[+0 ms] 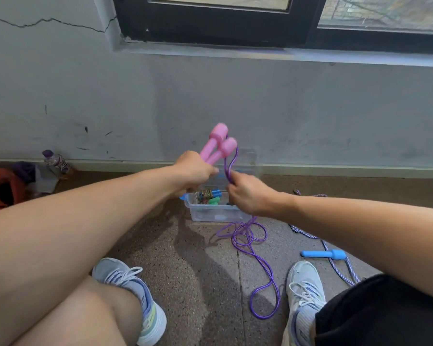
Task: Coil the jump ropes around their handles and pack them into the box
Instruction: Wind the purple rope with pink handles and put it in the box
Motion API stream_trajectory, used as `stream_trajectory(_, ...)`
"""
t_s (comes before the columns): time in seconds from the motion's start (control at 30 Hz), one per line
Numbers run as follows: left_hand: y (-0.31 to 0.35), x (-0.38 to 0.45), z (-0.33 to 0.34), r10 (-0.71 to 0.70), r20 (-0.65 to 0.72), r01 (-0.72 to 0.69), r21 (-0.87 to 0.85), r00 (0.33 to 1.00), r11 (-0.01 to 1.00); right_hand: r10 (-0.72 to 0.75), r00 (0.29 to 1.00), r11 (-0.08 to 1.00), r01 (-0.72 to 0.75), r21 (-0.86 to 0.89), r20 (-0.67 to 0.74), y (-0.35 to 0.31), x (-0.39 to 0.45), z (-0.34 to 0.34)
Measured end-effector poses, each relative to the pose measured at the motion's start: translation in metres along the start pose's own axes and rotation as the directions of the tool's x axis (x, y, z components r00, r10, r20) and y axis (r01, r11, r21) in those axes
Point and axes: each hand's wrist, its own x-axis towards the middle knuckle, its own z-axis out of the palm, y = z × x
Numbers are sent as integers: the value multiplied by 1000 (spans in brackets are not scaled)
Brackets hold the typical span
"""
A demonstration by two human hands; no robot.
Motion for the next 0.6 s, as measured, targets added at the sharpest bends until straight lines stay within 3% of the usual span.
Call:
stream_trajectory(0.07,-8,-2,-7,59,-44,-30,491,997,870,-45,993,986,61,-154,105,-13,-6,1)
stream_trajectory(0.13,-12,-6,-12,135,-14,-84,717,991,693,-100,988,961,126,-246,114,-18,-9,-5)
stream_trajectory(0.23,-8,-12,-13,255,128,-232,869,958,437,-183,975,900,217,-377,124,-19,-11,-19)
stream_trajectory(0.33,-7,-16,-9,309,336,-395,906,890,152,-205,946,837,303,-456,252,-24,-14,-29)
stream_trajectory(0.37,-6,-18,-8,302,389,-434,895,870,100,-193,940,830,310,-463,283,-26,-15,-32)
stream_trajectory(0.43,-6,-20,-8,293,446,-488,868,846,88,-207,941,831,314,-459,270,-26,-14,-37)
stream_trajectory(0.5,-3,-23,-11,294,465,-518,845,835,136,-273,948,824,319,-469,164,-25,-11,-43)
stream_trajectory(0.6,-1,-25,-14,291,494,-556,807,819,196,-307,949,892,312,-326,69,-21,-11,-47)
